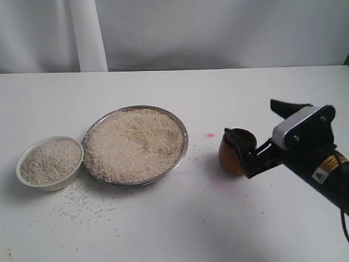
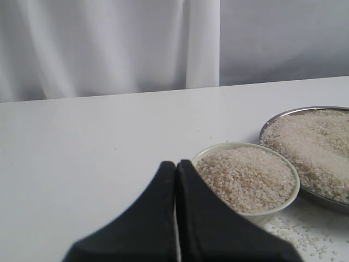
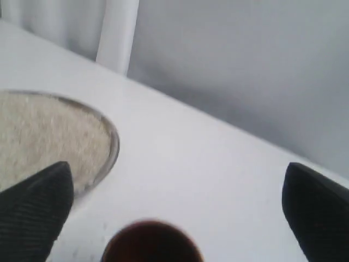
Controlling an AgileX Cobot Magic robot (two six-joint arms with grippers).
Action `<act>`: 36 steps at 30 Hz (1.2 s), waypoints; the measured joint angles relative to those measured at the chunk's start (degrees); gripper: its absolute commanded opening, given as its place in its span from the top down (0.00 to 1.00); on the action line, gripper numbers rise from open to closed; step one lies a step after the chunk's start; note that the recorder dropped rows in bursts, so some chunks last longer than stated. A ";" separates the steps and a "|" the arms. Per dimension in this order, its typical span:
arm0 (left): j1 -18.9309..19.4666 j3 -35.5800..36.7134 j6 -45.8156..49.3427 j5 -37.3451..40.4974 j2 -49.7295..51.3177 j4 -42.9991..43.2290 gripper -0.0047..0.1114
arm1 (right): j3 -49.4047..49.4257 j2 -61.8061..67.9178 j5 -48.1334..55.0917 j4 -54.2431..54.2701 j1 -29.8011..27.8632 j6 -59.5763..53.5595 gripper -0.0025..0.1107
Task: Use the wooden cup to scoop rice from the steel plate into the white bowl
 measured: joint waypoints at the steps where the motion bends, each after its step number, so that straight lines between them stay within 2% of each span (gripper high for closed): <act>1: 0.00 0.00 0.00 0.00 0.00 0.00 0.96 | 0.00 -2.86 -0.09 -0.01 0.00 0.95 0.15; 5: 0.00 0.00 0.00 0.00 0.00 0.00 0.96 | 0.12 -13.52 -0.23 -0.01 0.00 8.52 0.24; 8: 0.00 0.00 0.00 0.00 0.00 0.00 0.96 | 0.12 -21.10 1.73 -1.90 0.00 10.22 0.38; 12: 0.00 0.00 0.00 0.00 0.00 0.00 0.96 | 0.12 -29.71 11.65 -6.15 0.00 11.72 0.58; 16: 0.00 0.00 0.00 0.00 0.00 0.00 0.96 | 0.12 -37.19 20.20 -7.63 0.00 18.84 0.77; 20: 0.00 0.00 0.00 0.00 0.00 0.00 0.96 | 0.12 -43.54 24.41 -10.58 0.00 25.00 0.97; 27: 0.00 0.00 0.00 0.00 0.00 0.00 0.96 | 0.12 -54.58 26.78 -21.25 0.00 35.50 0.98; 36: 0.00 0.00 0.00 0.00 0.00 0.00 0.96 | 0.12 -64.14 26.74 -22.10 0.00 39.40 0.98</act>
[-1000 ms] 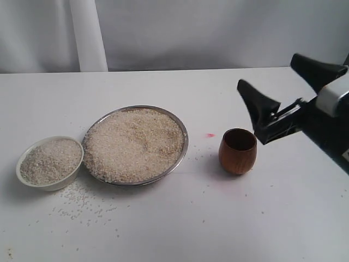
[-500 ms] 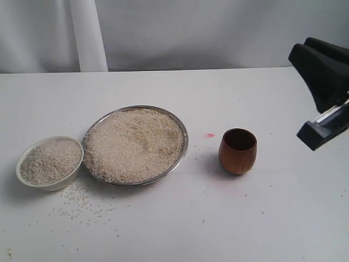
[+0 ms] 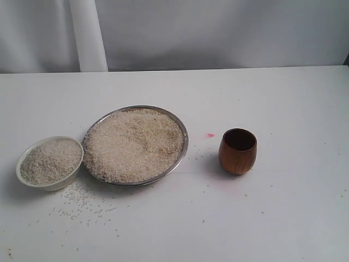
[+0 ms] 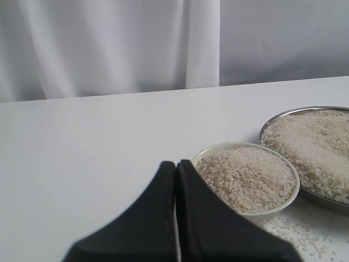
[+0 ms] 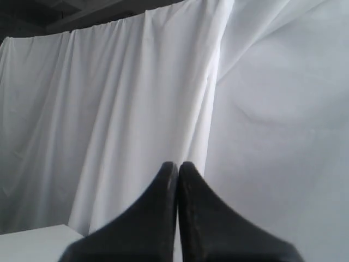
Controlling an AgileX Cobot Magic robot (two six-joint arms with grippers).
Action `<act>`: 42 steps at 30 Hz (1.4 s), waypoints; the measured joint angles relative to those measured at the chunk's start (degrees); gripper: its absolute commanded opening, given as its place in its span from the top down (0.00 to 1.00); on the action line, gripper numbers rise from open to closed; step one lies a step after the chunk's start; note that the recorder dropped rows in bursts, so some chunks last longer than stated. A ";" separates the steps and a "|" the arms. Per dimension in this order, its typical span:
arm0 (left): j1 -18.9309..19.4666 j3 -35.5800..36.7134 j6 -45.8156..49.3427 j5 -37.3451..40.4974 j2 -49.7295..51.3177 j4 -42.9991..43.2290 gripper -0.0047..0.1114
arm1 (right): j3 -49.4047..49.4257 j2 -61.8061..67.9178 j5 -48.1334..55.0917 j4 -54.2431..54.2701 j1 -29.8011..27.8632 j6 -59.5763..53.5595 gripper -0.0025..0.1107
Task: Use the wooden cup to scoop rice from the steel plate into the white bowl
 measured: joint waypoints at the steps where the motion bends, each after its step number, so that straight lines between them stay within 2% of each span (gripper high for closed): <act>1: 0.00 0.00 0.00 0.00 0.00 0.00 0.96 | 0.00 -0.53 0.00 0.00 0.00 0.00 0.98; 9: 0.00 0.00 0.00 0.00 0.00 0.00 0.96 | 0.00 -1.33 -0.18 1.58 0.00 -3.26 0.98; 15: 0.00 0.00 0.00 0.00 0.00 0.00 0.96 | 0.00 -1.57 4.28 1.08 0.00 -8.60 0.98; 23: 0.00 0.00 0.00 0.00 0.00 0.00 0.96 | 0.00 -9.73 24.22 2.01 0.00 -13.02 0.98; 28: 0.00 0.00 0.00 0.00 0.00 0.00 0.96 | 0.00 -17.44 40.28 15.98 -0.55 -29.17 0.98; 33: 0.00 0.00 0.00 0.00 0.00 0.00 0.96 | 0.00 -23.70 50.34 22.78 -5.29 -37.32 0.98; 38: 0.00 0.00 0.00 0.00 0.00 0.00 0.96 | 0.00 -28.18 57.25 23.59 -11.89 -36.21 0.98; 42: 0.00 0.00 0.00 0.00 0.00 0.00 0.96 | 1.91 -31.39 59.01 23.72 -16.00 -32.99 0.98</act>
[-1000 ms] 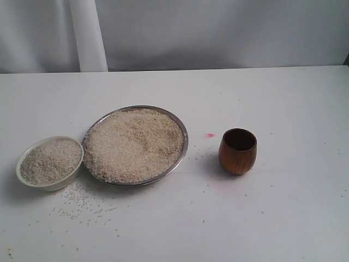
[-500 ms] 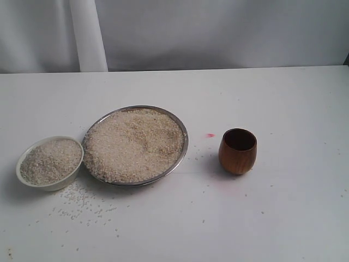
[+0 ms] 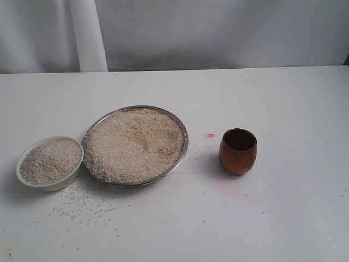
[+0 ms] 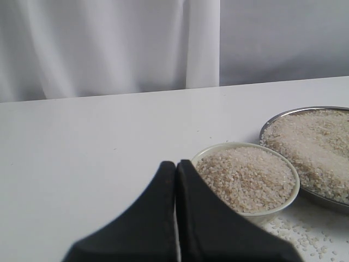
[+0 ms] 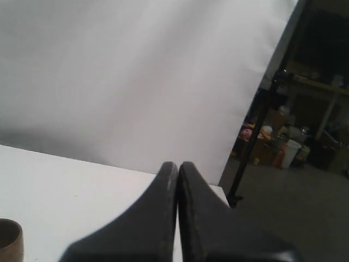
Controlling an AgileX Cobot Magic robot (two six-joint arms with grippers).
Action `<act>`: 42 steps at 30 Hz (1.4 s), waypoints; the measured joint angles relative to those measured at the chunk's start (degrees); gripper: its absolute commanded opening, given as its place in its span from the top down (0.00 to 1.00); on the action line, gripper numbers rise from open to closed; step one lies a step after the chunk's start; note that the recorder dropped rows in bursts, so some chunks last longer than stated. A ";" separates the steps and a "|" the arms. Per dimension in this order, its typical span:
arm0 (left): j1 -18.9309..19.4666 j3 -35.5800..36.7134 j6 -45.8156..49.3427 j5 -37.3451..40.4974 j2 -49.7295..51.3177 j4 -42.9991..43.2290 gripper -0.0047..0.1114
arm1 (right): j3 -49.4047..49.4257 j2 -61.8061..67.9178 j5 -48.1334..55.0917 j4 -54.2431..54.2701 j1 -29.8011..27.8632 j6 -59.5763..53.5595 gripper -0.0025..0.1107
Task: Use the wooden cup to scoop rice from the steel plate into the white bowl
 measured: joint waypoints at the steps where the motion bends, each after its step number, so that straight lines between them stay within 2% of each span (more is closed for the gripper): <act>1: 0.00 0.00 0.00 0.00 0.00 0.00 0.96 | 0.58 -0.91 0.21 0.00 -0.64 0.83 0.98; 9: 0.00 0.00 0.00 0.00 0.00 0.00 0.96 | 7.38 -3.57 0.21 2.25 -3.28 4.51 0.98; 27: 0.00 0.00 0.00 0.00 0.00 0.00 0.96 | 17.34 -3.57 -7.18 7.13 -3.28 4.51 0.98; 34: 0.00 0.00 0.00 0.00 0.00 0.00 0.96 | 17.44 -3.57 1.63 6.43 -3.28 4.51 0.98; 42: 0.00 0.00 0.00 0.00 0.00 0.00 0.96 | 17.38 -3.57 2.53 5.24 -3.28 4.51 0.98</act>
